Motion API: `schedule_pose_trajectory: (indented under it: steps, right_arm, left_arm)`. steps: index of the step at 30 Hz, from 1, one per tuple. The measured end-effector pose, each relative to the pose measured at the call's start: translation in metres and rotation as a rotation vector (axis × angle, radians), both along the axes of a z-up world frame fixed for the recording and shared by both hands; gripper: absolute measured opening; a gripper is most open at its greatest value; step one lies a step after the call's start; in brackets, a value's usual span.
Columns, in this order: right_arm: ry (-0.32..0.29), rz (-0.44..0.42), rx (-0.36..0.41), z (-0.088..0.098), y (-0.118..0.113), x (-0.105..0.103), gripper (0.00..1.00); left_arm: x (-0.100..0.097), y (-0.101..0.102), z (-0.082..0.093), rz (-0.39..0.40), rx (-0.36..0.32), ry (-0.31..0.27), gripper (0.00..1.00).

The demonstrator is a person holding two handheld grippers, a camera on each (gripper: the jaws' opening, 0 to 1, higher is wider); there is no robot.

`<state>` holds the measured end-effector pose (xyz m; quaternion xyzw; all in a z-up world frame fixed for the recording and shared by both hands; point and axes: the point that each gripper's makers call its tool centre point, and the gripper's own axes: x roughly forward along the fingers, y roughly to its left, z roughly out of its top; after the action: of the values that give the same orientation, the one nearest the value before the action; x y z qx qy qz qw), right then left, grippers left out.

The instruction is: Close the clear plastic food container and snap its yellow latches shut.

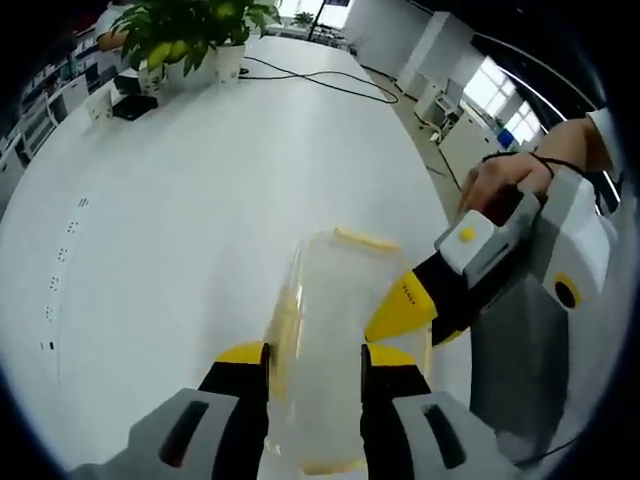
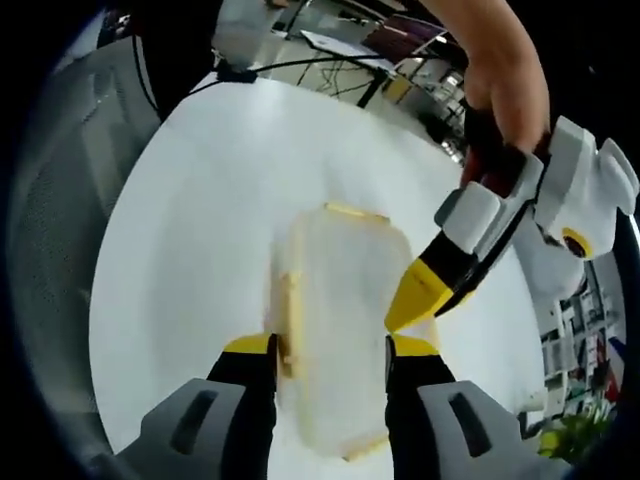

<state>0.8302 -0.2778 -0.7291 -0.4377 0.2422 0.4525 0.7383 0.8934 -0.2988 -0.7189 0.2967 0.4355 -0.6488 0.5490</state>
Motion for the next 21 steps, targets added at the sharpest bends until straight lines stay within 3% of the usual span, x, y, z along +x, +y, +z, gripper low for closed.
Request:
schedule_pose_trajectory:
  steps: [16,21]
  right_arm:
    - [0.008,0.005,-0.005,-0.0005,0.0008,0.0004,0.37]
    - [0.001,0.005,-0.009,-0.0007,0.0008,0.0016,0.36]
  left_arm:
    - [-0.0008,0.0006,-0.0003,0.013,0.026,-0.011,0.27]
    - [-0.0015,0.0019,-0.0012,0.015,0.024,0.014,0.27]
